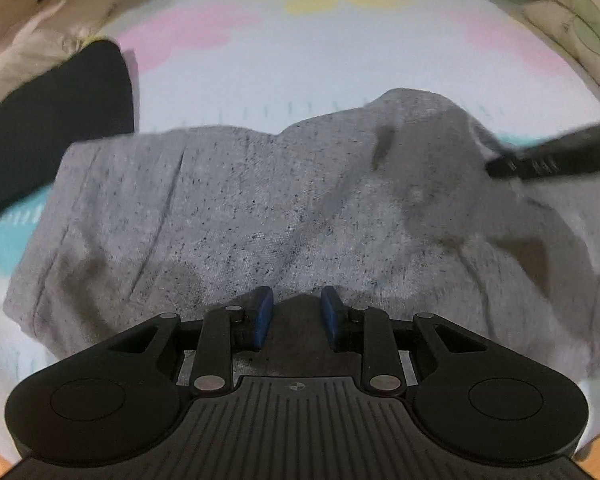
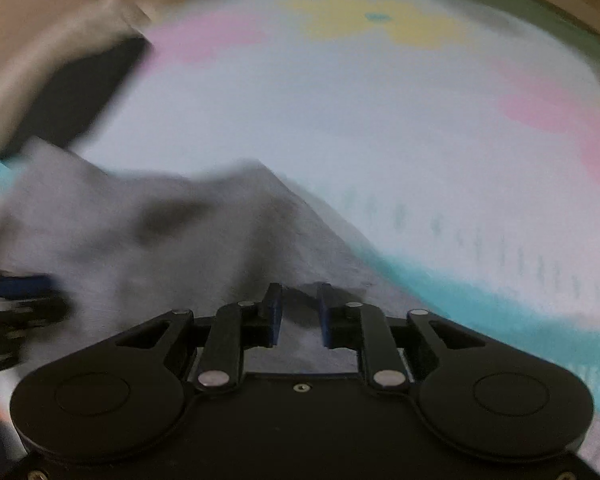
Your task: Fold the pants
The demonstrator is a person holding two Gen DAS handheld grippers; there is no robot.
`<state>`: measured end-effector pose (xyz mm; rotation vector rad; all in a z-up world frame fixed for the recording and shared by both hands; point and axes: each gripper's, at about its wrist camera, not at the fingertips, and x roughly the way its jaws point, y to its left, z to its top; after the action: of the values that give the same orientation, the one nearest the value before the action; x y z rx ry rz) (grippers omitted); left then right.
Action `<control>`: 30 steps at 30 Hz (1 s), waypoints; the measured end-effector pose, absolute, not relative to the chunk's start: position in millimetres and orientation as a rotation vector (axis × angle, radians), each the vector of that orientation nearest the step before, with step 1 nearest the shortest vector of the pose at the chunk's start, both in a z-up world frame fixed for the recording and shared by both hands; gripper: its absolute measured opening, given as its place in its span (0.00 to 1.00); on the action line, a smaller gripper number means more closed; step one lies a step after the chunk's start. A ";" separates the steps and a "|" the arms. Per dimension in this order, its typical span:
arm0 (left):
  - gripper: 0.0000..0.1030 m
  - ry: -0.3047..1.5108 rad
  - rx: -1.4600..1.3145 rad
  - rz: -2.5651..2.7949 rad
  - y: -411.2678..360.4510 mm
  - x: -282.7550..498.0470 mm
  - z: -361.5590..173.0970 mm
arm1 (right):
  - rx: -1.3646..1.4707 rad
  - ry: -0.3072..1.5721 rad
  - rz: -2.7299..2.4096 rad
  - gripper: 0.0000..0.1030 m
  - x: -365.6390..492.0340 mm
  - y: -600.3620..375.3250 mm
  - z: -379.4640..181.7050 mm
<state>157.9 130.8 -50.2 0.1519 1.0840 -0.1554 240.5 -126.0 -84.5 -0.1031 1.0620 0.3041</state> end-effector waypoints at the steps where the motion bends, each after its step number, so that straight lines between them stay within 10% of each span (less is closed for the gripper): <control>1: 0.27 1.089 0.162 -0.143 129.9 156.6 -49.3 | -0.111 1.057 0.273 0.19 245.0 -126.5 -91.6; 21: 0.26 0.975 0.187 -0.417 -25.2 144.2 -27.7 | 0.058 1.166 -0.072 0.38 157.3 -312.5 -53.7; 26: 0.27 0.944 0.261 -0.525 -89.3 132.0 -30.8 | 0.286 1.161 -0.268 0.66 122.2 -408.2 -46.8; 30: 0.27 0.951 0.312 -0.589 -123.8 124.1 -46.3 | 0.445 1.122 -0.470 0.67 81.9 -474.2 -43.8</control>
<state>124.1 -123.8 -46.3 0.3121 0.9511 -0.5885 81.9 -474.2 -43.8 0.4446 1.1220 -0.4696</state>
